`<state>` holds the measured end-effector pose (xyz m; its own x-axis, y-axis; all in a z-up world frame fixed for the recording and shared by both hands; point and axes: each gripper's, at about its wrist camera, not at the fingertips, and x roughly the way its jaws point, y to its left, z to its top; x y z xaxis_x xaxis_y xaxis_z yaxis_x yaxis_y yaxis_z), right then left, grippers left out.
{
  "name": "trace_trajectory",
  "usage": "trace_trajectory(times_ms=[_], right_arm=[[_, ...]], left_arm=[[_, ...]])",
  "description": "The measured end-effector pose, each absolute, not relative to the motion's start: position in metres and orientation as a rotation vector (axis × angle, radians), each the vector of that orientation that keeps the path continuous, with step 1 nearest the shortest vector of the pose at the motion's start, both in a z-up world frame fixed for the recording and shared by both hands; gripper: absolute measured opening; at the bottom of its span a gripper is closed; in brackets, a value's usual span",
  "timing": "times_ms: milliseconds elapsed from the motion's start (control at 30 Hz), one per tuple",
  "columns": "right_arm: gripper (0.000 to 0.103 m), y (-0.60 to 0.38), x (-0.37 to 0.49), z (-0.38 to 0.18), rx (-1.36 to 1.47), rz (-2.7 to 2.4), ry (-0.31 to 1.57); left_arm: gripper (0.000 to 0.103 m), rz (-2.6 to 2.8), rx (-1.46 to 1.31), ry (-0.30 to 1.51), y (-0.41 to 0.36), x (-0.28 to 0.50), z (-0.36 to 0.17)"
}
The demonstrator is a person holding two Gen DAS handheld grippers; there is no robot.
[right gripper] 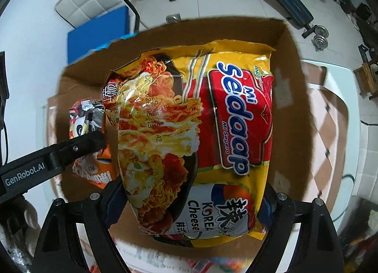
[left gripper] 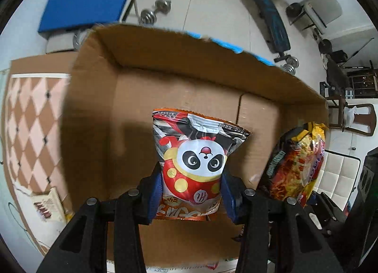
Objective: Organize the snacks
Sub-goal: 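Carry both packs into the cardboard box and open both tools to release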
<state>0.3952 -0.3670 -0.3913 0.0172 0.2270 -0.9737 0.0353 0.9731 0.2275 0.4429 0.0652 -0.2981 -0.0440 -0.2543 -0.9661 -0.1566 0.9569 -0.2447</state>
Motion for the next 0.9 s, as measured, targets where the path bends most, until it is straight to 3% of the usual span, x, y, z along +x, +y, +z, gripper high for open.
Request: trace_trajectory(times_ms=[433,467,567,900], right_arm=[[0.091,-0.421,0.408,-0.486,0.134,0.126,1.674],[0.095,-0.430,0.405,-0.490,0.119,0.121,1.673],[0.099,-0.449,0.399,-0.495,0.115,0.122,1.662],[0.100,-0.527,0.364,-0.499,0.120,0.116,1.624]], left_arm=[[0.045,-0.088,-0.273,1.706,0.046,0.472,-0.341],[0.050,-0.097,-0.256,1.696,0.043,0.472,-0.339],[0.085,-0.106,-0.222,1.684,0.043,0.465,-0.334],[0.087,-0.123,-0.192,1.579,0.046,0.449,-0.301]])
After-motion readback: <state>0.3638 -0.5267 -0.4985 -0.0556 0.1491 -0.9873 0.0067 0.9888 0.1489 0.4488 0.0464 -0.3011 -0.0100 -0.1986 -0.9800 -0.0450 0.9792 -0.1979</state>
